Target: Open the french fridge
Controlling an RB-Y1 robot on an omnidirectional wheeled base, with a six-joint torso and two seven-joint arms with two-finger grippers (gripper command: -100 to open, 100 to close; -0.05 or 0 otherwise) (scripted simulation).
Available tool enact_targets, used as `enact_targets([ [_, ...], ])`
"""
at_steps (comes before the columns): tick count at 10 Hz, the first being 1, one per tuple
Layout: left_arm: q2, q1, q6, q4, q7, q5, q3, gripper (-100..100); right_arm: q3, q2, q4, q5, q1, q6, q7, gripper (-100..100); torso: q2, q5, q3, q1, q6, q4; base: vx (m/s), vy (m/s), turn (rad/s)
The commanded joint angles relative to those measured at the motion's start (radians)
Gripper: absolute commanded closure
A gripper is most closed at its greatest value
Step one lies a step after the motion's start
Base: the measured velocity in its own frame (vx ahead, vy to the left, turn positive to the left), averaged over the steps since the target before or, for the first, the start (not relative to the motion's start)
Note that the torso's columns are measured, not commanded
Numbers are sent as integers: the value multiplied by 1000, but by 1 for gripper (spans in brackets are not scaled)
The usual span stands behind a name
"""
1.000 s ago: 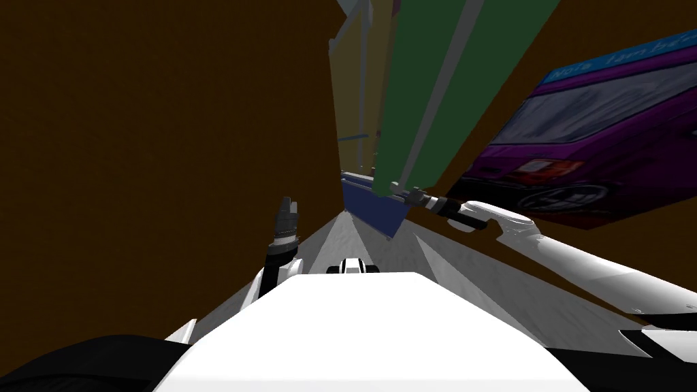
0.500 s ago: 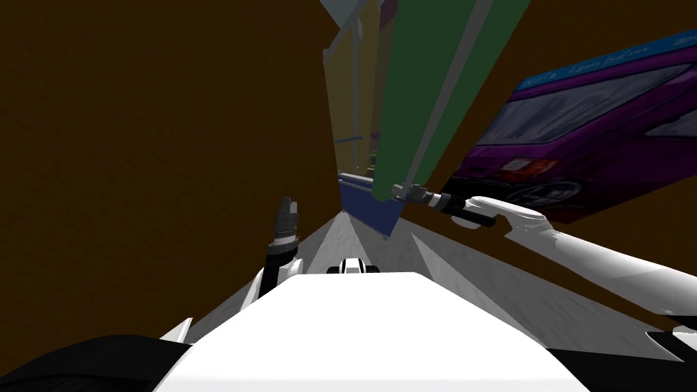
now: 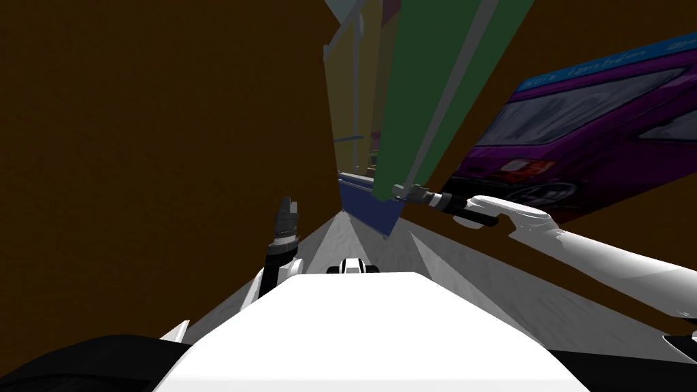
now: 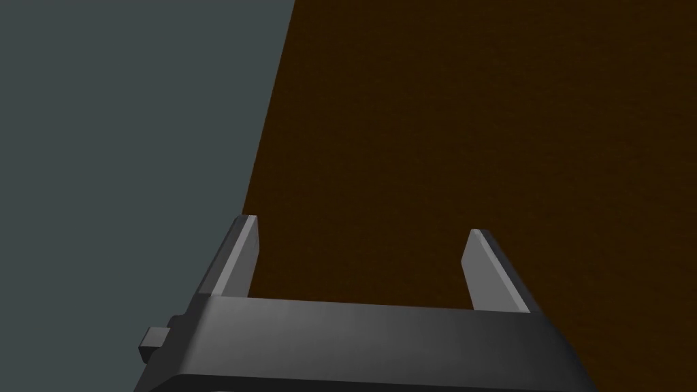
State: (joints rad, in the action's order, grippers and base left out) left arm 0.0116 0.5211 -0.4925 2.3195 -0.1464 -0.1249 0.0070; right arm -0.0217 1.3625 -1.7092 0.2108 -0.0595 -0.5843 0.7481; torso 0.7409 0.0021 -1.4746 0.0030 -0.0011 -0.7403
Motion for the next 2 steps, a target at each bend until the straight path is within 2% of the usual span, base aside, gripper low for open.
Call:
enact_targets([
  [1,0,0,0,0,0,0,0,0,-1,0,1,0,-1,1,0,0,0,-1,0,-1,1,0,0,0,0],
  [2,0,0,0,0,0,0,0,0,-1,0,2,1,-1,1,0,0,-1,-1,0,-1,1,1,0,0,0],
])
